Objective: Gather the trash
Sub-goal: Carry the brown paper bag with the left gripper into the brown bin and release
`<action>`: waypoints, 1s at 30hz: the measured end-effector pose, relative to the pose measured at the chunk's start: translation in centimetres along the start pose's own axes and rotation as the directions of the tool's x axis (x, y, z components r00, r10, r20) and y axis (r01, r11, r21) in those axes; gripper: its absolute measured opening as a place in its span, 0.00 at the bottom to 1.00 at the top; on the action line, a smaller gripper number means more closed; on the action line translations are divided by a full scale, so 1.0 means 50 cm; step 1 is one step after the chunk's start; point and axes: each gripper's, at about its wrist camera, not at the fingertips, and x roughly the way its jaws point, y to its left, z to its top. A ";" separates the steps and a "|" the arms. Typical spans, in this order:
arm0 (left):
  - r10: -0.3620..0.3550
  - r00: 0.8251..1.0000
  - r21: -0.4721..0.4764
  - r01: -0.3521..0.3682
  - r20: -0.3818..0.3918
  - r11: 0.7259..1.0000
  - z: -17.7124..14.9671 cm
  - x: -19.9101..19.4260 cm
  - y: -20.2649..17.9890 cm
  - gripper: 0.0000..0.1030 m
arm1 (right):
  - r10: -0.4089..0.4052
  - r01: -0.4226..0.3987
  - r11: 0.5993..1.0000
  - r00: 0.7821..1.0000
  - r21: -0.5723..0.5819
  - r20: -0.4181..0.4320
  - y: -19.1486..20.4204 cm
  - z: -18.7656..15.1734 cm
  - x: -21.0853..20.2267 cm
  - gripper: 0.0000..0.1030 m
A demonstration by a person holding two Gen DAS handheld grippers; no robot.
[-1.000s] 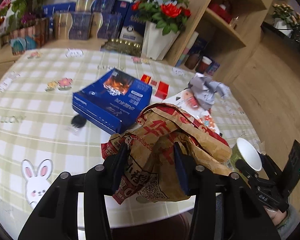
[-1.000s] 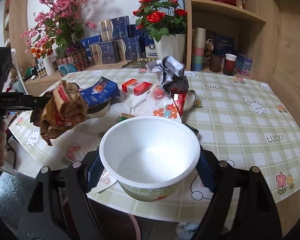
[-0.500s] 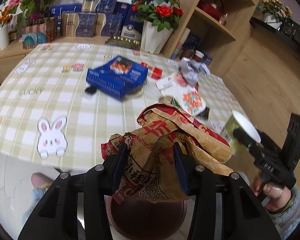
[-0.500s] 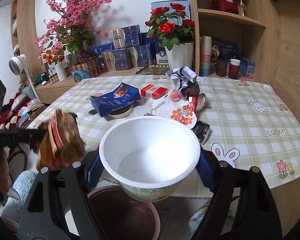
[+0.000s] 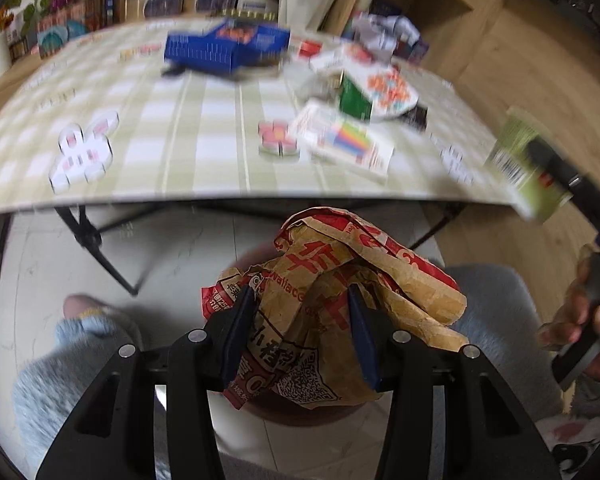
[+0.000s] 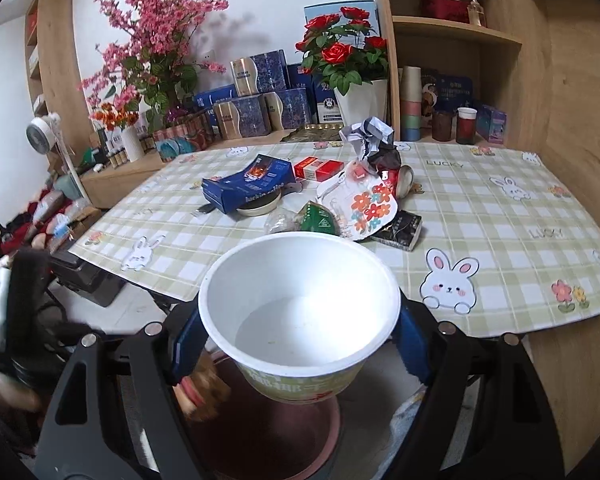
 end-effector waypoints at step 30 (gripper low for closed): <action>-0.058 0.962 -0.061 0.043 -0.266 0.997 0.000 0.199 -0.004 0.61 | -0.034 0.049 0.983 0.996 0.174 -0.087 -0.050 -0.081 0.055 0.77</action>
